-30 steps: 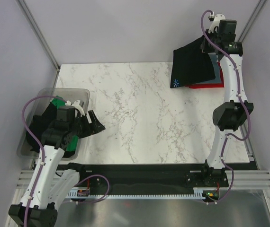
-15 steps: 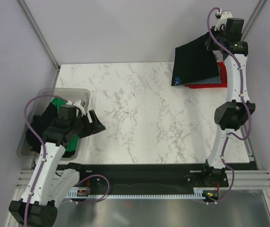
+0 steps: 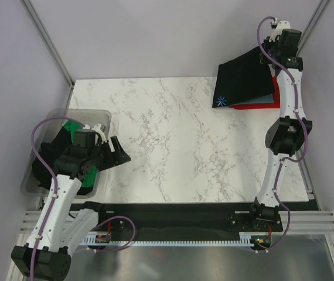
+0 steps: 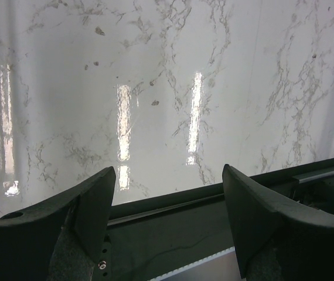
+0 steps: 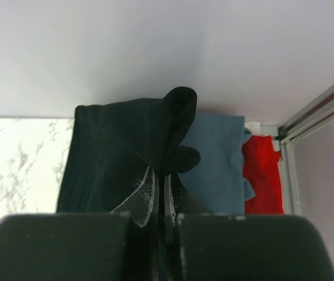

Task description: Fold and stack the t-shirts

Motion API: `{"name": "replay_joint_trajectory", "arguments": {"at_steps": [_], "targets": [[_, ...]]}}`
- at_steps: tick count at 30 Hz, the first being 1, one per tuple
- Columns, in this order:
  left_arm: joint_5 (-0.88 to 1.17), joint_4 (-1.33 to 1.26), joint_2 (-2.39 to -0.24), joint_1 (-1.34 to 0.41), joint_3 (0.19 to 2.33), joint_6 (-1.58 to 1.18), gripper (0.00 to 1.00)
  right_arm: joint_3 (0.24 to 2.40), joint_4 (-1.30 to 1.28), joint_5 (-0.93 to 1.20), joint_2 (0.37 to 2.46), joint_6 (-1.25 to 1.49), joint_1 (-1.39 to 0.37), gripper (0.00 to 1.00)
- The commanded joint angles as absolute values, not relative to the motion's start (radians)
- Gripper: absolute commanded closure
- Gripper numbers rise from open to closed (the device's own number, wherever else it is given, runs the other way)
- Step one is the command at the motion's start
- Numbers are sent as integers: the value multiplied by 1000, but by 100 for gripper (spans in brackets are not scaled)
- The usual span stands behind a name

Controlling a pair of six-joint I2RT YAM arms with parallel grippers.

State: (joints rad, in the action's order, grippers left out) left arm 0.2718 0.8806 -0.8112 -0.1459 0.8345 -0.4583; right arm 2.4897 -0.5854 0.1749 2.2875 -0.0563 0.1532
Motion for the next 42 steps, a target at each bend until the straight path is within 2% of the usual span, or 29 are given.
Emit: {"name": "replay_joint_trajectory", "arguments": {"at_steps": [1, 7, 16, 17, 18, 19, 21, 22, 26, 31, 35, 36, 39, 42], "targets": [[278, 858, -813, -140, 836, -434, 20, 2513, -373, 127, 2328, -64, 187, 100], [268, 861, -819, -140, 838, -437, 20, 2499, -197, 80, 2488, -95, 204, 100], [256, 865, -836, -140, 839, -443, 20, 2454, -8, -216, 2661, -60, 245, 100], [256, 864, -836, -140, 839, -443, 20, 2453, -8, -241, 2671, -55, 247, 93], [256, 865, -836, -138, 838, -443, 20, 2451, -8, -265, 2677, -51, 250, 70], [255, 864, -835, -138, 839, -443, 20, 2439, -8, -299, 2672, -46, 255, 54], [258, 864, -831, -138, 839, -443, 19, 2401, -8, -321, 2643, -3, 264, 12], [258, 864, -830, -138, 839, -443, 19, 2352, -8, -318, 2593, 24, 268, 9], [261, 864, -825, -138, 841, -443, 19, 2254, -9, -340, 2438, 83, 273, 2], [262, 864, -822, -137, 839, -442, 19, 2081, -32, -316, 2162, 202, 273, 2], [261, 864, -805, -133, 841, -443, 19, 1936, -22, -96, 2034, 326, 259, 2], [261, 862, -795, -133, 842, -443, 19, 1919, -21, 29, 2028, 356, 250, 2], [262, 861, -787, -132, 841, -442, 19, 1855, -21, 196, 2042, 428, 204, 2], [267, 859, -788, -132, 841, -440, 19, 1774, -8, 274, 2077, 431, 151, 2]]}}
